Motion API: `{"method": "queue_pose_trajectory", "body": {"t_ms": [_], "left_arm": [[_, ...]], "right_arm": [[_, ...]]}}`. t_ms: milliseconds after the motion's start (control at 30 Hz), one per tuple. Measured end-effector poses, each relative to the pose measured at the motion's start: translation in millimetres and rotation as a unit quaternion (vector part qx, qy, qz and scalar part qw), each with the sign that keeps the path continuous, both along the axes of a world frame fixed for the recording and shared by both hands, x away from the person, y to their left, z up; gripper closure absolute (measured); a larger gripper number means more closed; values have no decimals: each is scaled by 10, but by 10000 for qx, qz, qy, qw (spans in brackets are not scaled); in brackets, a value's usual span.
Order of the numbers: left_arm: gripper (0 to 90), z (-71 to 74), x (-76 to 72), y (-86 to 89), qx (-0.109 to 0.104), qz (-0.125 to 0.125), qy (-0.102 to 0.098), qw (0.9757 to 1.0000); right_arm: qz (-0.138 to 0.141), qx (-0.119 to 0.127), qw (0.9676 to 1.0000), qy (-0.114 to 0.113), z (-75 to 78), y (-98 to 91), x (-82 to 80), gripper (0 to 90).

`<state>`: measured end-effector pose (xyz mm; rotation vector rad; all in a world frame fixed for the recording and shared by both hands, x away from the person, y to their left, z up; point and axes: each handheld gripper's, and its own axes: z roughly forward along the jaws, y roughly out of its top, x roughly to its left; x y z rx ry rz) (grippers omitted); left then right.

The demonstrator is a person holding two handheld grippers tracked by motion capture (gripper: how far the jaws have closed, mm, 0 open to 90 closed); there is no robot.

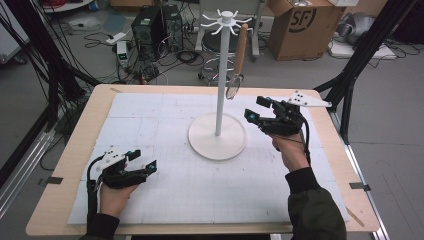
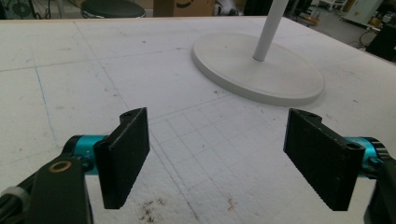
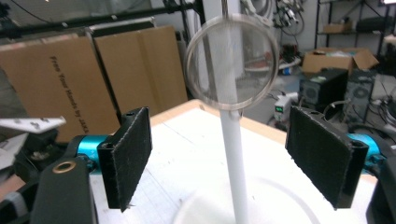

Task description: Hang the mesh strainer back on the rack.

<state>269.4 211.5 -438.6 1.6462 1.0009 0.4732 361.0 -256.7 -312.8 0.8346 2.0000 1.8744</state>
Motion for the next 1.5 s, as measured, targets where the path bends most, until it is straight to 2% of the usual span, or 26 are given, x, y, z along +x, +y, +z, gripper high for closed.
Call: {"method": "queue_pose_trajectory", "body": {"t_ms": [200,333,533,567,667,733,900,933,1033,1167,1333,1500], "left_arm": [[229,16,-9,12,-74,4,-92,9999],[224,20,-13,12,-89,-12,-163,9998],[213,20,-11,15,-132,-29,-199,9997],[213,20,-12,14,-135,-31,-202,9997],[212,20,-11,10,-123,-42,-203,9997],[213,19,-10,7,-118,-44,-192,9997],[212,20,-13,5,-105,-43,-191,9998],[212,20,-11,7,-91,-44,-190,9998],[212,18,-11,9,-107,-48,-191,9998],[213,15,-8,9,-93,-56,-182,9998],[213,7,-1,-8,-98,-63,-172,9998],[212,4,-1,-32,-57,-106,-170,9998]], "right_arm": [[-96,-7,9998,148,-155,-69,-51,217],[-191,-190,9994,227,-265,-95,-90,203],[-225,-125,9992,306,-411,-135,-191,178],[-235,-167,9991,306,-436,-139,-207,174],[-244,-494,9975,453,-473,-111,-233,146],[-222,-661,9967,420,-480,-80,-250,145],[-185,-759,9960,426,-498,-37,-265,134],[-181,-765,9959,458,-512,-34,-268,133],[-229,-503,9979,324,-608,-81,-302,137],[-285,-356,9979,467,-750,-169,-325,136],[-304,-420,9971,550,-867,-228,-405,136],[-423,-530,9963,526,-956,-246,-488,117]]}}
